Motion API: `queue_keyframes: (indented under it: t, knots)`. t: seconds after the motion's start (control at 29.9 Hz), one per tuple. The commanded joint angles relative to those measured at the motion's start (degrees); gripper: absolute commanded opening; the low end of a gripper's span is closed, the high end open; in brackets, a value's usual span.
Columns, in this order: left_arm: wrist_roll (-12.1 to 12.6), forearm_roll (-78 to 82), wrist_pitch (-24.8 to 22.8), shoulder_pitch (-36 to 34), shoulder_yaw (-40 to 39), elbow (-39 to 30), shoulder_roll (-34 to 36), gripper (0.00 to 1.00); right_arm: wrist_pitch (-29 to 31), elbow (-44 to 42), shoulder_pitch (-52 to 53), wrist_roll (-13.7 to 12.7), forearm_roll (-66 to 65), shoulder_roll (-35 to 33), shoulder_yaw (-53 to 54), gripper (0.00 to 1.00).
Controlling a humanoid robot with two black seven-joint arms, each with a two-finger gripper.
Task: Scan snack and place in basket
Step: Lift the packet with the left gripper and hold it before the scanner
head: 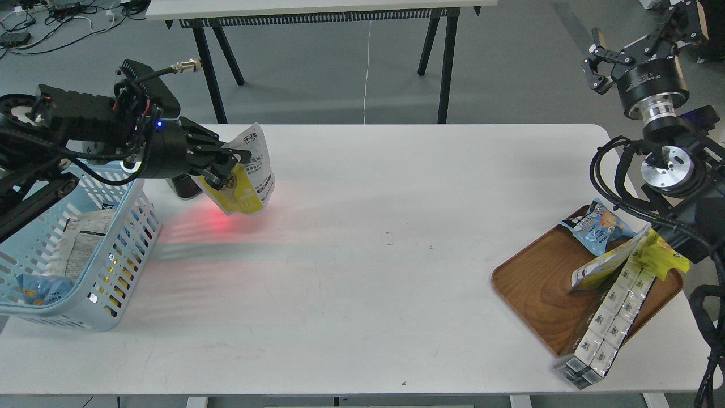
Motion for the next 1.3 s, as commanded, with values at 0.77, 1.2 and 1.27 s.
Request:
queue_keyframes:
  t: [0.77,1.2,1.27]
  knots:
    - [0.0,0.0,0.0,-0.3,-0.4,1.1,-0.5,0.00,0.0,0.1,-0.1,0.0,-0.1,0.5,-0.1,0.99]
    - [0.0,0.0,0.0,-0.5,-0.7,-1.1,1.7,0.00,0.0,0.0,0.0,0.0,-0.1,0.3,-0.1,0.99]
    - [0.0,0.0,0.0,-0.7,-0.9,-1.8,1.7,0.00,0.0,0.0,0.0,0.0,-0.1,0.3,-0.1,0.99]
